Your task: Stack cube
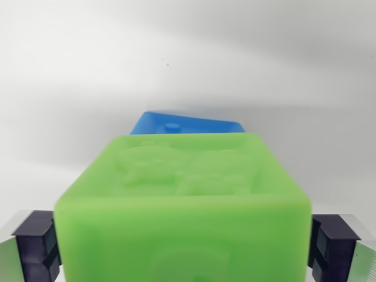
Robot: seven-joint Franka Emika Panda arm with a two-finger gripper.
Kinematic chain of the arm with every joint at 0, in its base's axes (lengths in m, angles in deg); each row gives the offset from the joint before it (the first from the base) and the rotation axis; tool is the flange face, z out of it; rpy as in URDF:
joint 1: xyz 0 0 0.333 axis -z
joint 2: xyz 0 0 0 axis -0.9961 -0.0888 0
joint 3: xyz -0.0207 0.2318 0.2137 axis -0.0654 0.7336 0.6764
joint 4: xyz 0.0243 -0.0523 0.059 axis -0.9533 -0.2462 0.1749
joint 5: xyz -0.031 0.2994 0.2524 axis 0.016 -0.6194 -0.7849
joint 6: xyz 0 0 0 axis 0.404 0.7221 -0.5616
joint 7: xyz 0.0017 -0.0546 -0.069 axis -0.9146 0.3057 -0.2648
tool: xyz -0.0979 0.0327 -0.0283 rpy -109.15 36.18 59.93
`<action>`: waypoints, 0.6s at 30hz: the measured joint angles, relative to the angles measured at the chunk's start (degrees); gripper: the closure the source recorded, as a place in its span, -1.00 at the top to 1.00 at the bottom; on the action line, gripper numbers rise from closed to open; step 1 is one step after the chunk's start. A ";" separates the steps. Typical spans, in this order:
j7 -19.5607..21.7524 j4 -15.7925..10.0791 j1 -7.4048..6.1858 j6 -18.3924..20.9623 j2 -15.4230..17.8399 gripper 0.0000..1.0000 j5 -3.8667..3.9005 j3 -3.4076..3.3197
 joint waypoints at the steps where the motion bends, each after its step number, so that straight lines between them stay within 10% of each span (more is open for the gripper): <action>1: 0.00 0.00 0.00 0.00 0.00 1.00 0.00 0.00; 18: 0.00 -0.17 0.00 1.06 1.47 1.00 0.00 -0.02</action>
